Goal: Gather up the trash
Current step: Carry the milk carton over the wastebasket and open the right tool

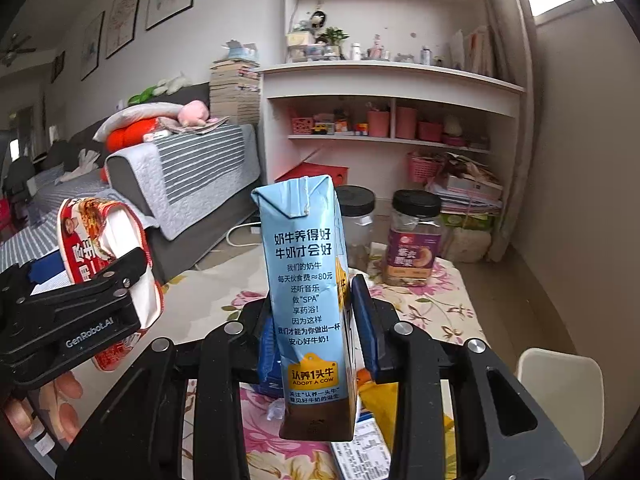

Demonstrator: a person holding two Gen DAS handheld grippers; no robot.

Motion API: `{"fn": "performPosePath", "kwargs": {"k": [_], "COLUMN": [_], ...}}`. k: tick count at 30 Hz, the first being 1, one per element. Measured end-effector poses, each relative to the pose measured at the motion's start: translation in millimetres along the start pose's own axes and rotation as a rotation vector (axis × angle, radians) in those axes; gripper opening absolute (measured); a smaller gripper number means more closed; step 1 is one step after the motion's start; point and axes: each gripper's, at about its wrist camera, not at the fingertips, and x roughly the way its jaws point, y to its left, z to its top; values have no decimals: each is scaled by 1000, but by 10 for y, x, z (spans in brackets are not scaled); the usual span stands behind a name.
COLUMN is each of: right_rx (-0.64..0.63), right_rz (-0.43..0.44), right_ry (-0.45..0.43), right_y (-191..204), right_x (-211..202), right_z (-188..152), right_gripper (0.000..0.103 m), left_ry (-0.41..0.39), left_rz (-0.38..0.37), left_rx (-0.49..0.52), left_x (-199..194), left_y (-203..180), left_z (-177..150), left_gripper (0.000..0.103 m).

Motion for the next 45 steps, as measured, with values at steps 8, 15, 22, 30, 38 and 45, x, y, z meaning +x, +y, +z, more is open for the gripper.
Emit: {"fn": "performPosePath", "kwargs": {"k": [8, 15, 22, 30, 38, 45], "right_rx": [69, 121, 186, 284, 390, 516], "right_rz": [-71, -148, -228, -364, -541, -652], "right_ry": [0, 0, 14, 51, 68, 37], "right_y": [-323, -661, -1053, -1608, -2248, -2660], "right_x": [-62, -135, -236, -352, -596, -949], "right_z": [-1, -28, -98, -207, -288, -410], "right_gripper": [32, 33, 33, 33, 37, 67], "left_ry": [11, 22, 39, 49, 58, 81], "left_rz": [-51, -105, -164, -227, -293, -378], "left_rx": [7, 17, 34, 76, 128, 166], "left_x": [-6, 4, 6, -18, -31, -79], "left_y": [-234, -505, -821, -1221, -1680, -2218], "left_z": [48, 65, 45, 0, -30, -59], "left_gripper": [92, 92, 92, 92, 92, 92]}}
